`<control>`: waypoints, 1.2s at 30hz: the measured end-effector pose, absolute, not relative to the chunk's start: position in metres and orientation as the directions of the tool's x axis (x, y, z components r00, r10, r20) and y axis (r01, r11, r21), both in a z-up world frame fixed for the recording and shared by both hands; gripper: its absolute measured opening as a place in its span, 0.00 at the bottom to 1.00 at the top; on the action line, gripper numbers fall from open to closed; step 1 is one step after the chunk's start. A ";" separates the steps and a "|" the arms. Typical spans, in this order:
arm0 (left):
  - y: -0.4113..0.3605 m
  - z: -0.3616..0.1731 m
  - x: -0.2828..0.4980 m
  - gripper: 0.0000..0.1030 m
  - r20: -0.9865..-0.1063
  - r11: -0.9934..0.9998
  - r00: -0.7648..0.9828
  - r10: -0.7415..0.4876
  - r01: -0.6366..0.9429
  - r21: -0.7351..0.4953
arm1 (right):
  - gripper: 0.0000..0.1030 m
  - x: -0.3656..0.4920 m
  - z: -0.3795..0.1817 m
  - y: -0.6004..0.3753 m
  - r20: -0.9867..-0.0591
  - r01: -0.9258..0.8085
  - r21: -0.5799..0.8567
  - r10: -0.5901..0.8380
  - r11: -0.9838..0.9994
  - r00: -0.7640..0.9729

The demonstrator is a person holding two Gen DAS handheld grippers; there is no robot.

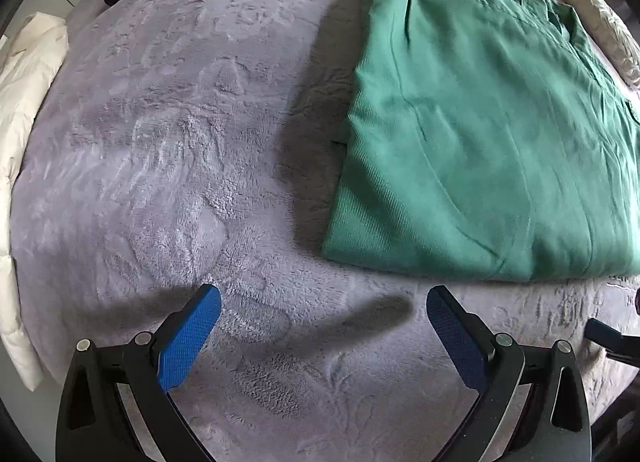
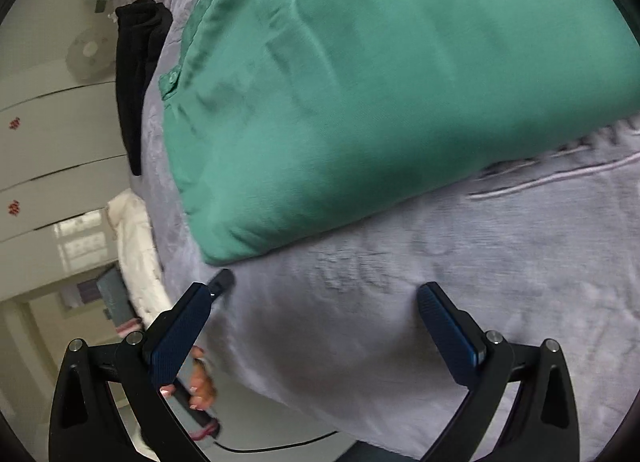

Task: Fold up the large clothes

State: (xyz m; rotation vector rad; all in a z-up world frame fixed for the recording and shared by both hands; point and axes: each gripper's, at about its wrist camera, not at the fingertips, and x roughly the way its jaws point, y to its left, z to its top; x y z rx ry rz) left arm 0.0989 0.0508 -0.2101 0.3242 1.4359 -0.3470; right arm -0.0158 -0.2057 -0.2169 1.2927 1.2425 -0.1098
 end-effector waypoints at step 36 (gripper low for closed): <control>0.006 -0.227 0.207 1.00 -0.686 0.681 -0.218 -0.694 0.112 -0.724 | 0.23 0.077 -0.211 -0.188 -0.425 0.442 0.885 0.645 0.148 0.635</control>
